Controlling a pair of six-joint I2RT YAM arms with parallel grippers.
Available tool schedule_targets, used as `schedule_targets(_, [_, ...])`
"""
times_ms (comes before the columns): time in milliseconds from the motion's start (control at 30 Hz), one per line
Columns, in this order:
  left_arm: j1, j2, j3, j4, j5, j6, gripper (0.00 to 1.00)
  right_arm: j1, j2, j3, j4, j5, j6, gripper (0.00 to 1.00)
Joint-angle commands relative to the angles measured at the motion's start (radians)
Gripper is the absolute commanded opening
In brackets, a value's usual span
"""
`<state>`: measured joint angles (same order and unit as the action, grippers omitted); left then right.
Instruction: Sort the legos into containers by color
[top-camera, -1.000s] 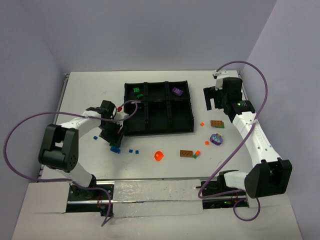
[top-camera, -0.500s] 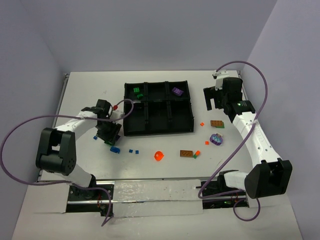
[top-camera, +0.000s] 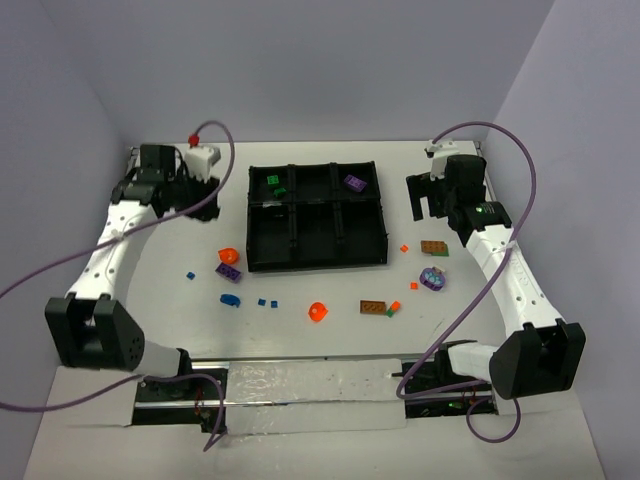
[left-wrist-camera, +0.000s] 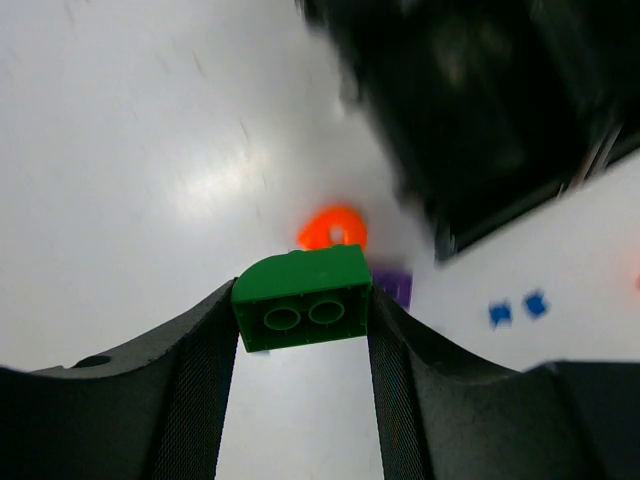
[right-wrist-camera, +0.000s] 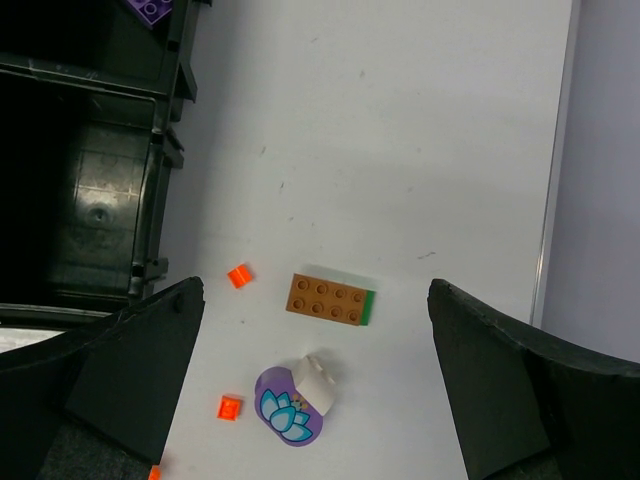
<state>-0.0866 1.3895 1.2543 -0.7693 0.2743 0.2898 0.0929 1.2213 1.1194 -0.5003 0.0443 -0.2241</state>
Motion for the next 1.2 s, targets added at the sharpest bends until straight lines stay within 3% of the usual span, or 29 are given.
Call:
schedule_targets(0, [-0.043, 0.198, 0.249, 0.191, 0.052, -0.13, 0.27, -0.005, 0.006, 0.038, 0.03, -0.018, 0.016, 1.0])
schedule_targets(200, [-0.11, 0.475, 0.535, 0.271, 0.014, -0.18, 0.27, -0.005, 0.035, 0.092, 0.01, -0.012, 0.019, 1.0])
schedule_targets(367, [-0.147, 0.625, 0.673, 0.279, -0.007, -0.186, 0.28, -0.004, 0.034, 0.092, 0.009, 0.0, 0.02, 1.0])
schedule_targets(767, [-0.204, 0.784, 0.733, 0.32, -0.043, -0.17, 0.37, -0.005, 0.033, 0.087, 0.016, 0.009, 0.018, 1.0])
schedule_targets(1033, [-0.217, 0.835, 0.751, 0.337, -0.091, -0.151, 0.53, -0.004, 0.042, 0.089, 0.024, 0.003, 0.019, 1.0])
schedule_targets(1167, [-0.217, 0.849, 0.79, 0.327, -0.103, -0.15, 0.67, -0.005, 0.047, 0.091, 0.025, 0.001, 0.019, 1.0])
